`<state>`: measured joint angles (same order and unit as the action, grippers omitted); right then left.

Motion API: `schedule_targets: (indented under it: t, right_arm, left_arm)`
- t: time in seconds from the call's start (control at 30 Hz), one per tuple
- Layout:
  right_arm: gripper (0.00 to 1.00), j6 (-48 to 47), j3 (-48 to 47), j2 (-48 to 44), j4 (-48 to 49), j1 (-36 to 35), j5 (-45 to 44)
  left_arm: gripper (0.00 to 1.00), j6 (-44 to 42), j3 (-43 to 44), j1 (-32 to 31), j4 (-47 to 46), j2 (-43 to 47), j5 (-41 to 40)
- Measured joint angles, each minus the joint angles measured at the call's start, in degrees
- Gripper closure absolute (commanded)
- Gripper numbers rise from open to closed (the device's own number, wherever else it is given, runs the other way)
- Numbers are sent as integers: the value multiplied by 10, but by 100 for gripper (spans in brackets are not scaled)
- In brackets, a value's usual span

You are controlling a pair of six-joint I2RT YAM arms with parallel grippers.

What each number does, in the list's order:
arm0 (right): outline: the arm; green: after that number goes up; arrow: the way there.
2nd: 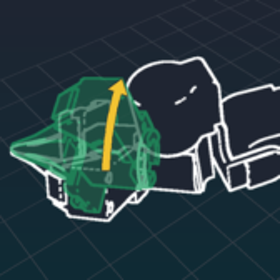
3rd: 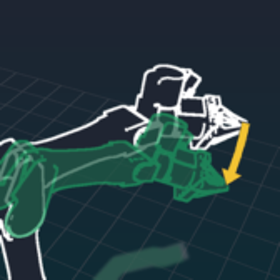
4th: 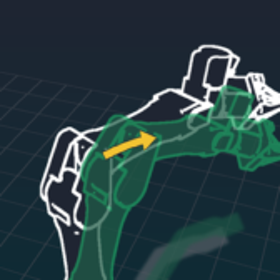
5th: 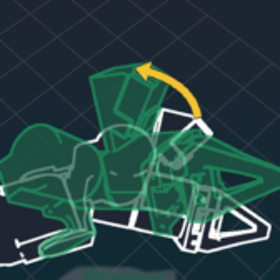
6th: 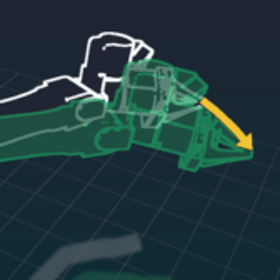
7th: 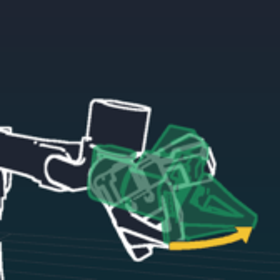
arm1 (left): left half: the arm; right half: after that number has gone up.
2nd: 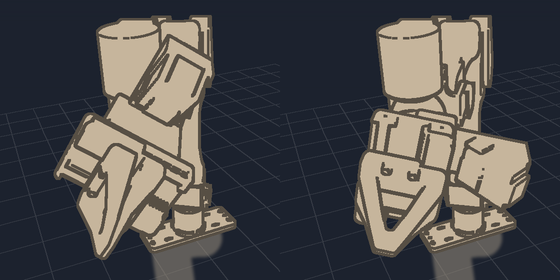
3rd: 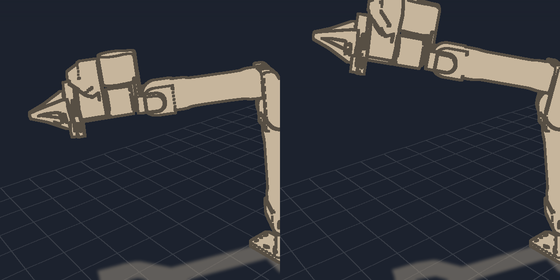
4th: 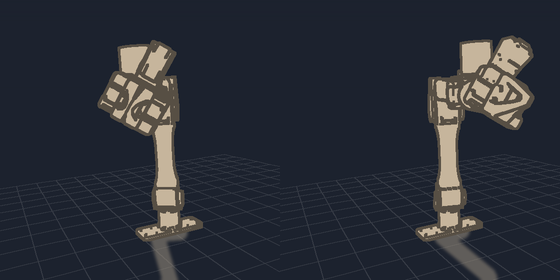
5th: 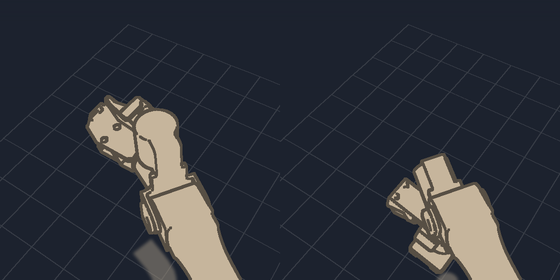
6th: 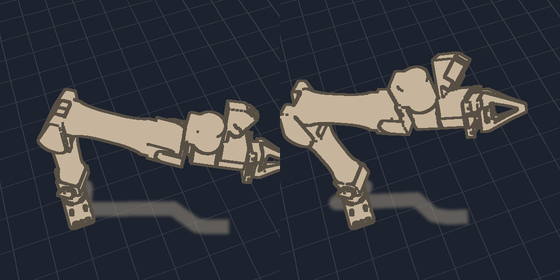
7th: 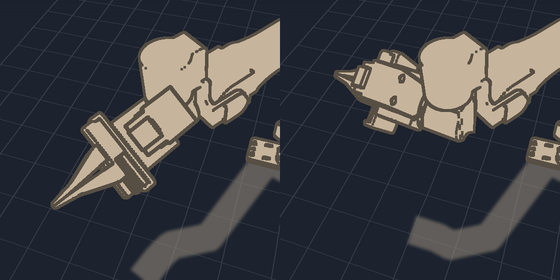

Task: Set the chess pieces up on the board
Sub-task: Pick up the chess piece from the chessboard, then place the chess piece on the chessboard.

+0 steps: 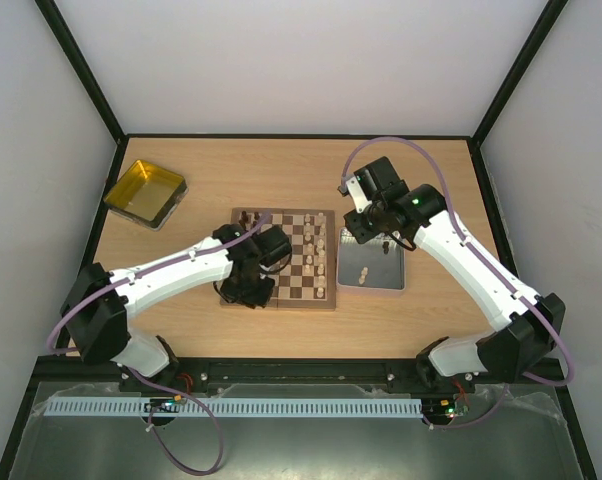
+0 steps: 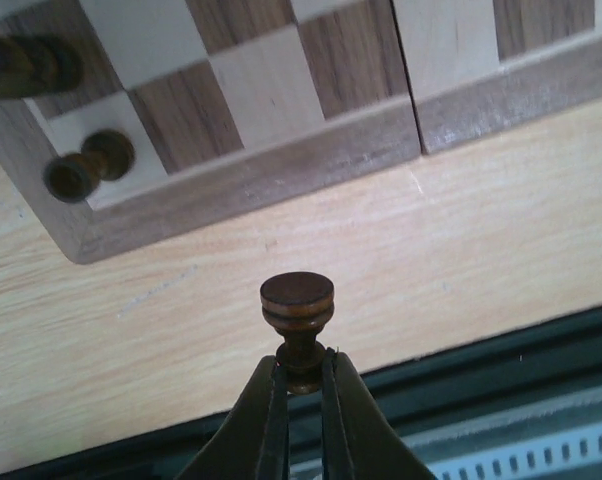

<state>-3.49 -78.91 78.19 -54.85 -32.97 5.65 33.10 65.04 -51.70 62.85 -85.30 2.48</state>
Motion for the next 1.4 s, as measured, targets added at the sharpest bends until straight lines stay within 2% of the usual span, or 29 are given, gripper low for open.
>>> schedule_targets:
  t: [0.17, 0.47, 0.83, 0.97, 1.23, 1.4]
  right_arm:
    - [57, -4, 0, 1, 0, 0, 0]
    - [57, -7, 0, 1, 0, 0, 2]
    - [57, -19, 14, 1, 5, 0, 25]
    - [59, -28, 23, 1, 7, 0, 62]
    - [58, -48, 24, 1, 3, 0, 144]
    - [58, -58, 20, 1, -11, 3, 180]
  left_arm:
    - [98, -33, 1, -15, 20, -9, 38]
    - [98, -37, -24, -72, 28, -41, 82]
    - [98, -28, -63, -94, 45, -50, 143]
    - [98, -25, -65, -96, 50, -65, 161]
    - [98, -23, -20, -97, 52, -80, 168]
    - [98, -23, 37, -99, 50, -77, 121]
